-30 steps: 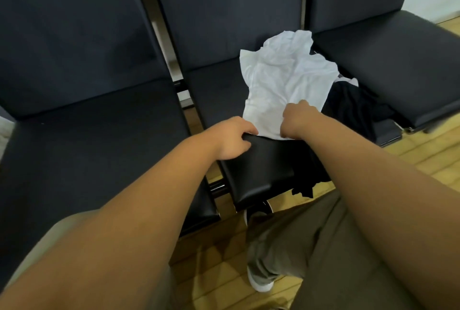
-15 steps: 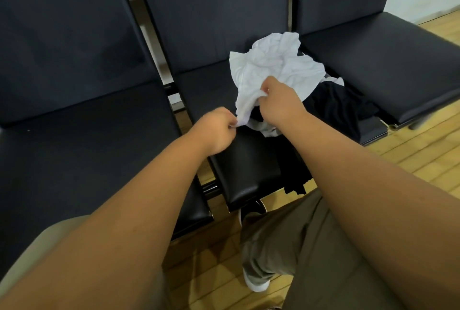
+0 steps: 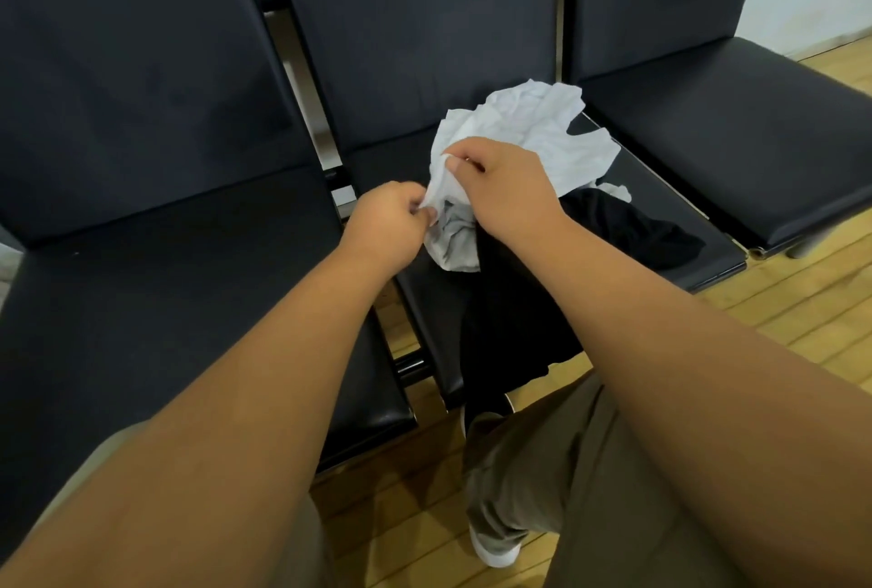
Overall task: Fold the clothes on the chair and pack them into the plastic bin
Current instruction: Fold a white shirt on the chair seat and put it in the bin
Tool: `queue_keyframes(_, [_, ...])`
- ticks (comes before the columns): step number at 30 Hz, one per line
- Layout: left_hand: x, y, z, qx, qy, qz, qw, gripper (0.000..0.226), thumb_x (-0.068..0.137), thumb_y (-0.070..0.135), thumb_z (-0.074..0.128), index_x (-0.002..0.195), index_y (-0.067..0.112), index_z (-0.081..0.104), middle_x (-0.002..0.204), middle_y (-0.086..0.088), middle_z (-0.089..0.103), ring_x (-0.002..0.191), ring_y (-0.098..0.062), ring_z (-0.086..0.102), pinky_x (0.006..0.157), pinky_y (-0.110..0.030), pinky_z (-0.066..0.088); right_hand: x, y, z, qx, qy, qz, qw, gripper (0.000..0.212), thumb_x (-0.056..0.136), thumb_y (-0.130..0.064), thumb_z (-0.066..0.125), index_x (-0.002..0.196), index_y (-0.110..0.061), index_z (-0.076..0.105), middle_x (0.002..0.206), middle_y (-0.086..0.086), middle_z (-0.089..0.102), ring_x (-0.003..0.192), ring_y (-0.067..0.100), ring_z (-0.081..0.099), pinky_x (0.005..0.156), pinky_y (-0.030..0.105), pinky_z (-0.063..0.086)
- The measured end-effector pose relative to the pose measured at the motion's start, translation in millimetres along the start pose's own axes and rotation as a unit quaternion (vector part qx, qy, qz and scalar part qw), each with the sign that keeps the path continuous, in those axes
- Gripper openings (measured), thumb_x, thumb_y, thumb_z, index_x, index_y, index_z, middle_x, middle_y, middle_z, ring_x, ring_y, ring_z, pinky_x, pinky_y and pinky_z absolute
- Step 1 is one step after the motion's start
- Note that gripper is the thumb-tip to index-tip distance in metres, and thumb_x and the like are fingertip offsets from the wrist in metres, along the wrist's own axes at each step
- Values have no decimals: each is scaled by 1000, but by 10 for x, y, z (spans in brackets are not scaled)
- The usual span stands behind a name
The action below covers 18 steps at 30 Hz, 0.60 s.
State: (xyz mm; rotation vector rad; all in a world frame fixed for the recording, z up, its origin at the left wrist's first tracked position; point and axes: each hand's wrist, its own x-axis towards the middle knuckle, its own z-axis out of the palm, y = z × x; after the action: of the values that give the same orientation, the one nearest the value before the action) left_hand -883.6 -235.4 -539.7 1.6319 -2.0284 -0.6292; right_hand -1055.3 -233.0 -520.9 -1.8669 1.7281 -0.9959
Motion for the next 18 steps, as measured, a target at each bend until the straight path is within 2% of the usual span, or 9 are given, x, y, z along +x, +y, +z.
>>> queue_keyframes(2, [12,42,-51,-54,22,-22,998,13,102,25,59,97,19,69,84,3,63,73,-15,57,63,-31,40,14,-8,-49,24,38,7,999,19,107,-31,57,113,-28,75,86,-15,67,81,-4,59,73,3,38])
queue_keyframes(5, [50,143,-225,-209,61,-79,973,19,96,31,56,102,18,68,87,1,66,75,-14,58,69,-35,48,54,-24,-151,55,69,30,996,20,106,-31,55,100,-21,71,81,-13,64,76,-3,56,71,9,39])
queue_keyframes(7, [60,206,-362,-324,65,-101,938,21,92,33,59,102,18,70,100,-9,73,90,-20,69,88,-45,60,76,-70,-202,85,66,50,993,24,105,-33,56,95,-17,71,84,-13,65,76,-2,56,70,11,39])
queue_keyframes(9, [34,245,-480,-411,66,-102,903,20,93,27,62,105,15,72,113,-12,76,108,-27,73,98,-49,61,81,-153,-232,108,59,49,991,26,103,-38,59,89,-19,70,77,-17,62,70,-4,55,67,11,39])
queue_keyframes(12, [-31,284,-656,-484,95,-97,864,14,94,22,64,102,12,70,110,-14,76,111,-34,73,96,-51,62,17,-350,-298,152,17,18,988,29,101,-47,64,88,-21,69,73,-18,57,67,-3,52,64,11,41])
queue_keyframes(15, [-139,312,-872,-506,121,-86,850,12,94,26,65,100,17,69,98,-7,72,95,-28,73,86,-46,60,-100,-530,-328,145,-63,-29,987,29,92,-54,75,104,-28,70,92,-14,67,82,1,62,71,16,49])
queue_keyframes(18, [-289,300,-1117,-501,151,-78,849,10,93,27,69,95,18,67,93,-3,70,89,-19,69,79,-40,57,-191,-705,-268,140,-81,-64,985,20,93,-41,77,108,-27,71,98,-8,70,90,10,65,73,16,48])
